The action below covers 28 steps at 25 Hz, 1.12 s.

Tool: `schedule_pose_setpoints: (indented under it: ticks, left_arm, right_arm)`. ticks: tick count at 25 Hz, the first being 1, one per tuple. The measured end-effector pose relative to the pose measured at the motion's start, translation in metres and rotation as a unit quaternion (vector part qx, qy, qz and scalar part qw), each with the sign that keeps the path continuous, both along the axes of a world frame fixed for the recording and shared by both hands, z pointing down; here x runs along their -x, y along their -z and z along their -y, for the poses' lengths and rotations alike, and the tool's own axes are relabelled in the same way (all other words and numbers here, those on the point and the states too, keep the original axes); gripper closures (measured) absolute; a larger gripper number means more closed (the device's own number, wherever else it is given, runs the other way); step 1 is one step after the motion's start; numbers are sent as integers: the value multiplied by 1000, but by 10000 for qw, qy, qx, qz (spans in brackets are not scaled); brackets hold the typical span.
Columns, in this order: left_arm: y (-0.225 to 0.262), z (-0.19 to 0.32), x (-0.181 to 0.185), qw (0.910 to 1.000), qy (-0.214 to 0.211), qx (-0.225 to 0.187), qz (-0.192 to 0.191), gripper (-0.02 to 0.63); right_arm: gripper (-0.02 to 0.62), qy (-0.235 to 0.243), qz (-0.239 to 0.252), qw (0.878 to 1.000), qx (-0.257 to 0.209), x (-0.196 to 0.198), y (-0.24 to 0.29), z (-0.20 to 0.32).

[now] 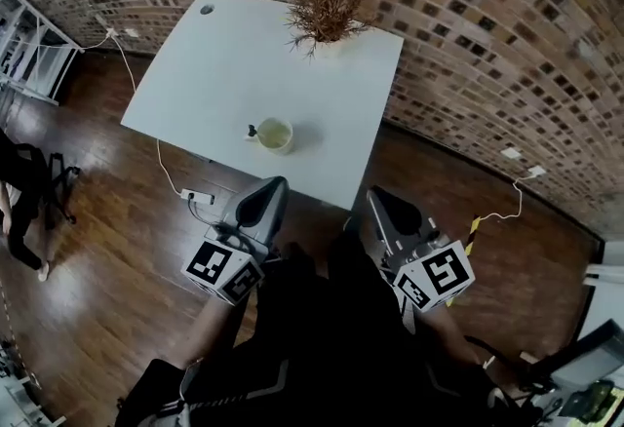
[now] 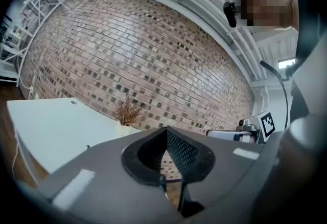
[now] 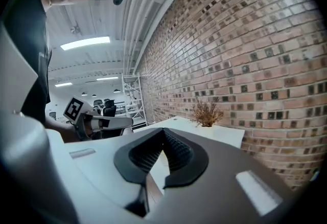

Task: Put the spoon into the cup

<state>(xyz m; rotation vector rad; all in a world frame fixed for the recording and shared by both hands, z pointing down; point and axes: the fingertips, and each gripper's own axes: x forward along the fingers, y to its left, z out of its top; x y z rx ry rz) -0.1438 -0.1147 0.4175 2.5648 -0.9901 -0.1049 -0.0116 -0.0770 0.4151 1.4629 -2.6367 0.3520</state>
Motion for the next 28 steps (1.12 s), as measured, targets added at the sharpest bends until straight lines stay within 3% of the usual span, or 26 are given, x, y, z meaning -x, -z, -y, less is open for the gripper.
schedule_pose_setpoints:
  ticks: [6,10,18,23,28]
  left_arm:
    - [16,-24,-25,9997,-51,-212,-100,601]
    - [32,-45,-53,9997,134,-178,-78,601]
    - [46,-60,-114,9988,291,-267,302,601]
    - [50,-68,-112,9957,811,-238,386,601]
    - [56,-82,-90,9953,805,-365,392,601]
  right_arm:
    - [589,54,-99,9999,-130,-21,5,-26]
    - [589,254,-258,9989,-304,-44,20,-42]
    - [589,284,66,9985,-456,-111,26,-50]
    - [589,464,40,9972,-586,-120,35,-51]
    - [589,341,174,9973,-621,-100,44,-58]
